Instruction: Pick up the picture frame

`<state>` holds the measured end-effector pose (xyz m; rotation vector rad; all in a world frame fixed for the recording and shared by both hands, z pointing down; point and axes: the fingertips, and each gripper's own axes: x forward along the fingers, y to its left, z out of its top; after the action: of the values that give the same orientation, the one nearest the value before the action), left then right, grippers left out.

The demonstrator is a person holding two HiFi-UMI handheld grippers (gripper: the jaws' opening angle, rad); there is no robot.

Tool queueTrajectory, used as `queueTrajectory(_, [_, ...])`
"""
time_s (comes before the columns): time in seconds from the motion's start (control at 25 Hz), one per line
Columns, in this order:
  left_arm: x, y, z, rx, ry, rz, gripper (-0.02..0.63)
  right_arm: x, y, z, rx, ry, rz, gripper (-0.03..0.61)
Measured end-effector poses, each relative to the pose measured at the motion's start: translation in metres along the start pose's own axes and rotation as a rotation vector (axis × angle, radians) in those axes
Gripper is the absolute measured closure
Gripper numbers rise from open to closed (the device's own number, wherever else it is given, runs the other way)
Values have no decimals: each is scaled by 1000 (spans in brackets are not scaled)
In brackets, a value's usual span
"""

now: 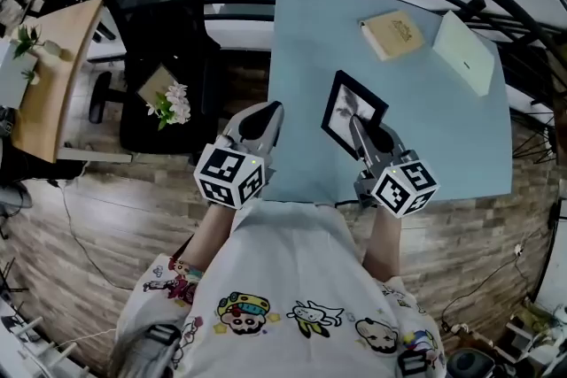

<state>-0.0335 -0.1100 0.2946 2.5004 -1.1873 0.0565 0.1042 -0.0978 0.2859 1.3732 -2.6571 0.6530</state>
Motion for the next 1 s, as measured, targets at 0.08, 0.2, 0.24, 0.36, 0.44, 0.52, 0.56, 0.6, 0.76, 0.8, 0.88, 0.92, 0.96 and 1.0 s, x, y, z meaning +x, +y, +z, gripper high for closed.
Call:
queueTrajectory(0.08, [-4, 3, 1, 10, -5, 13, 614, -2, 1, 4, -55, -19, -32, 554])
queueTrajectory(0.2, [-10, 7, 2, 47, -14, 46, 615, -4, 4, 6, -128, -41, -72, 554])
queueTrajectory(0.24, [-12, 7, 1, 60, -15, 55, 615, -4, 5, 5, -151, -46, -86, 555])
queueTrajectory(0.36, [-17, 8, -3, 73, -13, 66, 615, -7, 7, -1, -220, -58, -126, 554])
queueTrajectory(0.44, [-20, 10, -5, 74, -12, 75, 615, -7, 8, -5, -260, -58, -150, 554])
queueTrajectory(0.52, [-22, 12, -6, 84, -14, 91, 615, -6, 8, -10, -283, -50, -170, 554])
queueTrajectory(0.56, [-23, 13, -6, 93, -14, 99, 615, -6, 8, -11, -288, -48, -178, 555])
queueTrajectory(0.6, [-24, 15, -6, 102, -13, 106, 615, -6, 8, -12, -288, -49, -184, 555])
queueTrajectory(0.76, [-29, 18, -12, 120, 1, 124, 615, -8, 6, -16, -270, -61, -202, 555])
queueTrajectory(0.8, [-31, 19, -13, 121, 4, 126, 615, -8, 6, -17, -265, -60, -204, 555])
queueTrajectory(0.88, [-32, 20, -15, 121, 8, 131, 615, -8, 6, -20, -259, -58, -204, 555])
queueTrajectory(0.92, [-33, 21, -16, 121, 11, 134, 615, -8, 6, -21, -256, -57, -203, 555])
queueTrajectory(0.96, [-33, 22, -17, 120, 14, 135, 615, -7, 7, -22, -253, -55, -199, 555])
queueTrajectory(1.0, [-34, 24, -18, 119, 16, 137, 615, -6, 7, -23, -250, -53, -195, 555])
